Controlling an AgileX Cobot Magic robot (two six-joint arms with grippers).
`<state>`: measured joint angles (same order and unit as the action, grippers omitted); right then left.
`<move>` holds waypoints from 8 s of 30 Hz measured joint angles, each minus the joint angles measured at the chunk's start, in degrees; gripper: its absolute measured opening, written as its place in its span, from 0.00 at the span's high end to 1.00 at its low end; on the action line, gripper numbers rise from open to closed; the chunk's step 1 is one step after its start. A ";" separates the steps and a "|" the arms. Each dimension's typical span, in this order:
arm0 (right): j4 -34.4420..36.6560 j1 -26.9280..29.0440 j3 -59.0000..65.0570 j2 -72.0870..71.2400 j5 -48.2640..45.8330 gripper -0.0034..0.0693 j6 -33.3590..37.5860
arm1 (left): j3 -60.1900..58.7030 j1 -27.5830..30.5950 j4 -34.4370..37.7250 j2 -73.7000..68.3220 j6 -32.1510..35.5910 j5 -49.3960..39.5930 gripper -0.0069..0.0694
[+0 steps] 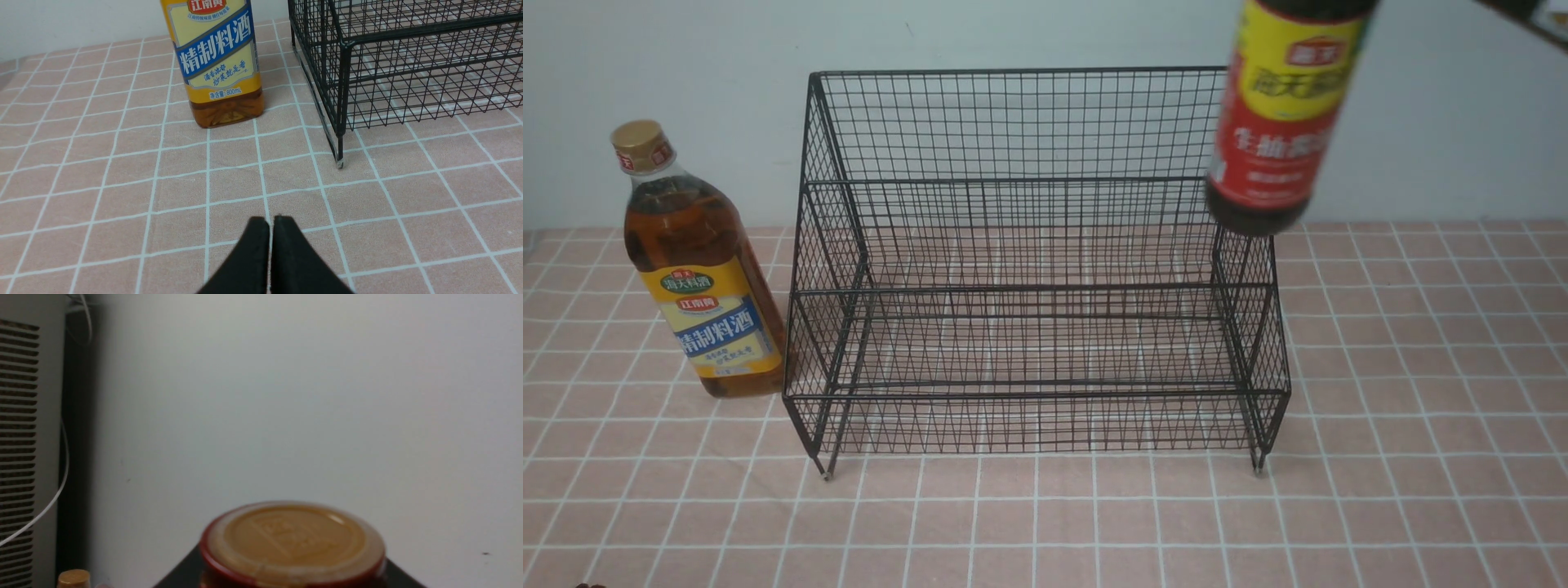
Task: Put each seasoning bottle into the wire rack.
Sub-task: Use the right arm to put the condiment bottle back on the shelf, then use the left arm to grab the condiment bottle closest to it
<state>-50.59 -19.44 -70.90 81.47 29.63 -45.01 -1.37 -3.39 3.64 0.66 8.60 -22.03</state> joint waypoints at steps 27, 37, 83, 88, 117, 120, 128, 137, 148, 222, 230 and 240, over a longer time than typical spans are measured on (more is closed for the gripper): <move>-1.28 -1.79 -3.55 21.62 -2.59 0.58 -2.16 | 0.00 0.00 0.00 0.00 0.00 0.00 0.92; -1.45 -1.79 -2.38 23.52 -4.92 0.58 -3.41 | 0.00 0.00 0.00 0.00 0.00 0.00 0.92; 35.75 -1.69 -3.12 -40.27 -101.39 0.97 27.11 | 0.00 0.00 0.00 0.00 0.00 0.00 0.92; 49.85 -1.69 -3.12 -44.56 -99.11 0.97 29.24 | 0.00 0.00 0.00 0.00 0.00 0.00 0.92; 68.76 13.45 28.36 -57.87 -56.13 0.97 62.24 | 0.00 0.00 0.00 0.00 0.00 0.00 0.92; 67.89 16.83 41.72 -64.05 -50.49 0.97 65.07 | 0.00 0.00 0.00 0.00 0.00 0.00 0.92; 63.57 20.65 68.34 -76.56 -47.88 0.97 68.57 | 0.00 0.00 0.00 0.00 0.00 0.00 0.92; 62.64 23.79 72.18 -82.13 -51.33 0.97 59.04 | 0.00 0.25 0.00 0.00 0.00 0.00 0.92; 62.46 23.97 72.18 -82.13 -51.33 0.97 53.78 | 0.00 0.25 0.00 0.00 0.00 0.00 0.92; 55.20 23.97 72.11 -82.13 -51.45 0.97 46.28 | 6.50 0.30 14.39 -16.47 -3.98 51.25 0.92; 55.20 23.97 72.11 -82.13 -51.45 0.97 46.28 | 21.15 0.31 13.97 -41.34 -3.86 49.36 0.80; 55.20 23.97 72.11 -82.13 -51.45 0.97 46.35 | 36.83 0.31 13.97 -64.47 -3.86 48.99 0.32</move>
<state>4.60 4.53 1.21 -0.66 -21.82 1.34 35.47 -3.08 17.61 -63.81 4.74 26.96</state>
